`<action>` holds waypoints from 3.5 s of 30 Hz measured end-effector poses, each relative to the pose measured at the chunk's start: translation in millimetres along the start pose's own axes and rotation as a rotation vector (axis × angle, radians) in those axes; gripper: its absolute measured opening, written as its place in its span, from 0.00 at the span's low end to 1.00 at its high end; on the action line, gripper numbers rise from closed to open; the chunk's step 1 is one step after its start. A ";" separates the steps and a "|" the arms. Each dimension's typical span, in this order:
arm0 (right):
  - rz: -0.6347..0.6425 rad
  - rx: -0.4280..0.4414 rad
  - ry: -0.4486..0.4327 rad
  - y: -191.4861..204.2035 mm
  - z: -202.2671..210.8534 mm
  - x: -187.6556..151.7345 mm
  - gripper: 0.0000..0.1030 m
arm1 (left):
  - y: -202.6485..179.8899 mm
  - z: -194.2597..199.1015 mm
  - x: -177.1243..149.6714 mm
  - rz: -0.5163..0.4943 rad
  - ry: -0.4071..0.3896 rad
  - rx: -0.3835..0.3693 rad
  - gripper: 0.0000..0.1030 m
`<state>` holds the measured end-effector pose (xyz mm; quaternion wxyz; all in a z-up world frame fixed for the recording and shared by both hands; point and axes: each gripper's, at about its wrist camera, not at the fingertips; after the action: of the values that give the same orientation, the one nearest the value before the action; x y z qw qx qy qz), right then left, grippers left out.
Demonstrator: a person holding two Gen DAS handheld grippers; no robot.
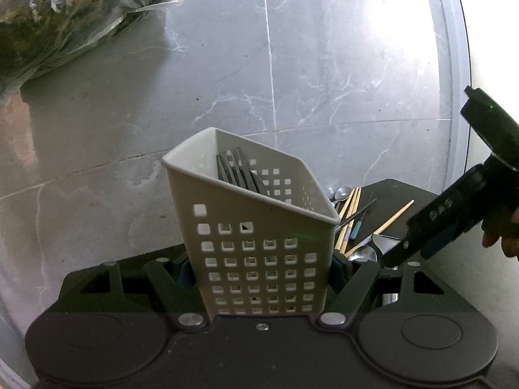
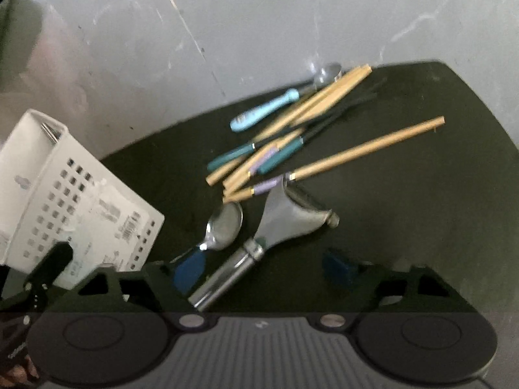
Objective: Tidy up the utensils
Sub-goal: 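Grasp the metal peeler by its handle with the right tool, then lift the peeler and lower it into the caddy with the right tool, then grasp the metal spoon lying beside the caddy with the right tool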
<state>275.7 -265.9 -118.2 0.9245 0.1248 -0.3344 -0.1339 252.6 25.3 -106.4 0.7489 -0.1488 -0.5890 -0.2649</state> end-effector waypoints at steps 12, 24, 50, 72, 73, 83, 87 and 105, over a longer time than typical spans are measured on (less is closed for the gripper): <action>0.025 -0.158 -0.010 29.6 -14.4 1.4 0.36 | 9.8 2.2 -3.5 -0.008 -0.015 -0.046 0.75; 0.012 -0.242 -0.028 31.4 -13.5 -4.4 0.19 | 16.1 2.1 -3.9 -0.022 -0.019 -0.075 0.75; -0.009 0.300 -0.603 52.7 109.9 2.2 0.18 | 21.8 3.8 -6.6 -0.028 -0.030 -0.112 0.75; 0.296 0.485 -0.661 104.5 54.8 -4.1 0.19 | 19.0 4.6 -7.3 -0.030 -0.034 -0.107 0.75; 0.304 0.476 -0.657 104.2 53.8 -5.8 0.19 | 19.0 4.9 -7.2 -0.030 -0.034 -0.107 0.75; 0.267 0.421 -0.600 87.2 84.7 -1.7 0.60 | 20.0 4.8 -6.7 -0.024 -0.031 -0.104 0.75; 0.132 0.274 -0.620 49.7 106.2 -6.1 0.71 | 20.5 3.5 -6.1 -0.024 -0.031 -0.105 0.75; 0.099 0.101 -0.275 -15.5 2.0 -21.2 0.78 | 19.9 0.6 -1.8 -0.039 -0.013 -0.105 0.75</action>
<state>256.1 -273.6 -134.1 0.8681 0.1349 -0.4697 -0.0868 263.2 42.3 -106.3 0.7311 -0.1782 -0.5817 -0.3089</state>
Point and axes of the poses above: each gripper's, at about its wrist camera, not at the fingertips, and z roughly against the way its jaws point, y to its left, x to its top, and after that the axes turned 7 degrees about -y, right-handed
